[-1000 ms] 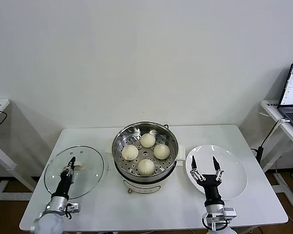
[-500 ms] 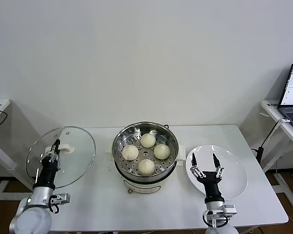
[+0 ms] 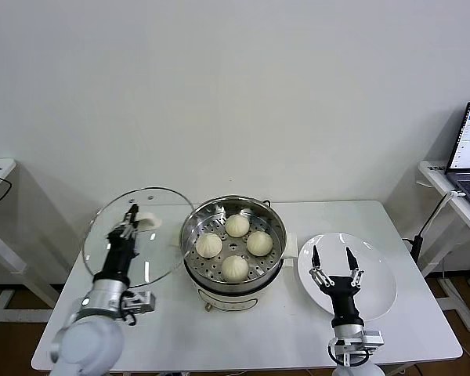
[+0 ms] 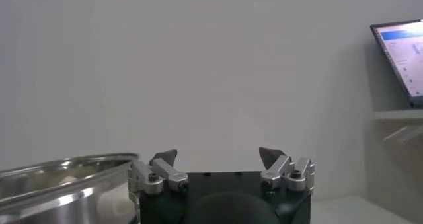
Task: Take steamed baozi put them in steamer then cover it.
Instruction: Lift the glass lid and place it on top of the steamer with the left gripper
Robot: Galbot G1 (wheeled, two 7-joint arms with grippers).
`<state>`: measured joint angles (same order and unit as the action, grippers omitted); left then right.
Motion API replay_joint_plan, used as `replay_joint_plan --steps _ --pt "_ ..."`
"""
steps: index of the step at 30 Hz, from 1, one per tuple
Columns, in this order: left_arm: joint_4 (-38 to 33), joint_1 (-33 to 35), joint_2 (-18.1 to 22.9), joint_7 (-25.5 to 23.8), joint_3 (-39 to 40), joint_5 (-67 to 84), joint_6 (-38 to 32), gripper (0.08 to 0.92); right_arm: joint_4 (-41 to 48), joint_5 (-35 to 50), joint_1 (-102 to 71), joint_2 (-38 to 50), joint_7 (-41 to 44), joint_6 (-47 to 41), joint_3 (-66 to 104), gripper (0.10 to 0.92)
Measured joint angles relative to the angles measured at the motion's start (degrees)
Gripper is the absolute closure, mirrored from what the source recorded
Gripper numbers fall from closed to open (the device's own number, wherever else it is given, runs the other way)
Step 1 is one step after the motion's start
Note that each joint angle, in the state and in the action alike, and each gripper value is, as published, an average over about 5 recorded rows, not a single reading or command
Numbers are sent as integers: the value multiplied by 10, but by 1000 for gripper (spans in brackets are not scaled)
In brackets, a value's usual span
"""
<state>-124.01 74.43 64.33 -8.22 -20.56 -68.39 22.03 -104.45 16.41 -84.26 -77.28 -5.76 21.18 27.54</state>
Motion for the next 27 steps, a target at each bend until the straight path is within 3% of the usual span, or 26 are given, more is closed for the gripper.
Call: replay_joint_plan --steps 12,27 --pt "27 -110 8 -45 162 -47 84 811 1 -12 -7 -11 -2 2 6 203" --pt "103 -199 73 -54 280 -95 123 811 7 -26 -10 -18 -3 4 8 203"
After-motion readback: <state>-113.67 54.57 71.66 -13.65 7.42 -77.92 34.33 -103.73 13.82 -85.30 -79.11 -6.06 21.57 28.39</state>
